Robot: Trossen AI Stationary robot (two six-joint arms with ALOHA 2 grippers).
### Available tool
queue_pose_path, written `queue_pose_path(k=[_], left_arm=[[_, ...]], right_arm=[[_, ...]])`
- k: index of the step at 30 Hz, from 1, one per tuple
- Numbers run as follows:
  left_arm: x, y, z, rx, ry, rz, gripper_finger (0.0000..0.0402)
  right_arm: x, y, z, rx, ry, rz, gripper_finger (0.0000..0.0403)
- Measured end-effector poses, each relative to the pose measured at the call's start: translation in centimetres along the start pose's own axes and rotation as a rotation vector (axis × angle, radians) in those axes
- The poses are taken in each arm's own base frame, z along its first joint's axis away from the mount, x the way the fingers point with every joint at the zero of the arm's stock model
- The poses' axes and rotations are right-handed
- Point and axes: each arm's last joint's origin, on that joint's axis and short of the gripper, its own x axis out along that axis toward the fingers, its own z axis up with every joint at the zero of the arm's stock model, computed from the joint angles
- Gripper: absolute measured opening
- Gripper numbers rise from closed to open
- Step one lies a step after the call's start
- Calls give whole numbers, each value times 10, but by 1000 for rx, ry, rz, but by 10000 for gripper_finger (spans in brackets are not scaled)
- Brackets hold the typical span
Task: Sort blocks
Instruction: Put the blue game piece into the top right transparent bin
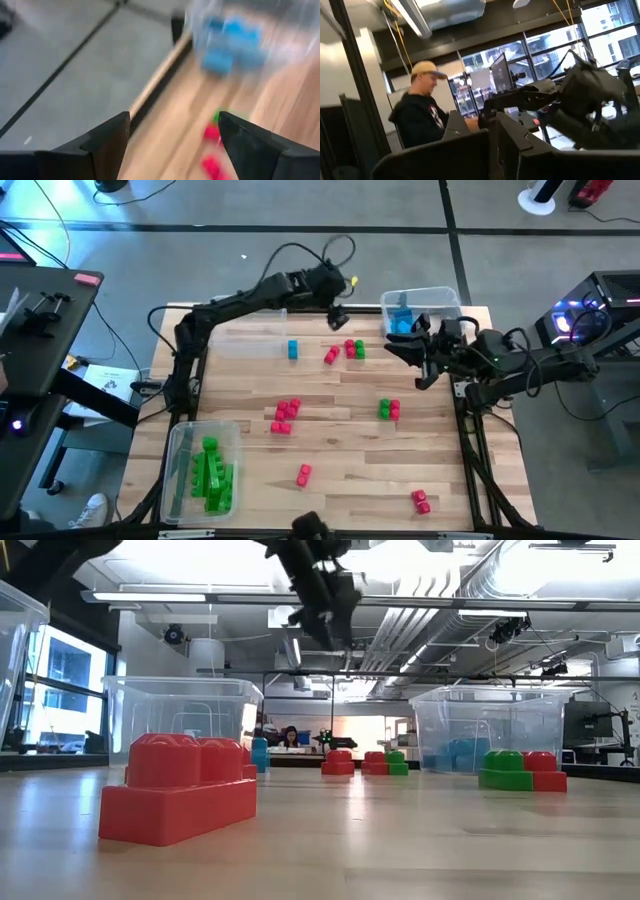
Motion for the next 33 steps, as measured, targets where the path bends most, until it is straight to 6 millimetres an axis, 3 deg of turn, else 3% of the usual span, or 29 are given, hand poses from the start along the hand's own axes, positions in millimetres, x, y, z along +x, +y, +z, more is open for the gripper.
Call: queue_pose_path(k=[4, 6, 9, 11, 14, 21, 25, 33], left_arm=[[17, -9, -21, 106, 170, 0, 241], [33, -13, -36, 195, 259, -6, 185], [55, -19, -60, 310, 425, -10, 62], [60, -19, -69, 331, 504, -18, 18], [64, -15, -77, 410, 597, -44, 7], [95, -22, -102, 522, 766, -103, 0], [108, -26, -120, 625, 907, -26, 0], [103, -24, -122, 621, 951, 42, 0]], right_arm=[[0, -2, -6, -52, 62, -16, 0], [0, -4, -9, -56, 89, -25, 0], [0, -4, -12, -41, 119, -33, 0], [0, -5, -12, -28, 126, -35, 0], [-1, -5, -13, -26, 136, -37, 0], [-1, -5, -14, -54, 146, -37, 0], [-1, -5, -15, -53, 149, -38, 0], [-1, -5, -17, -54, 172, -39, 0]])
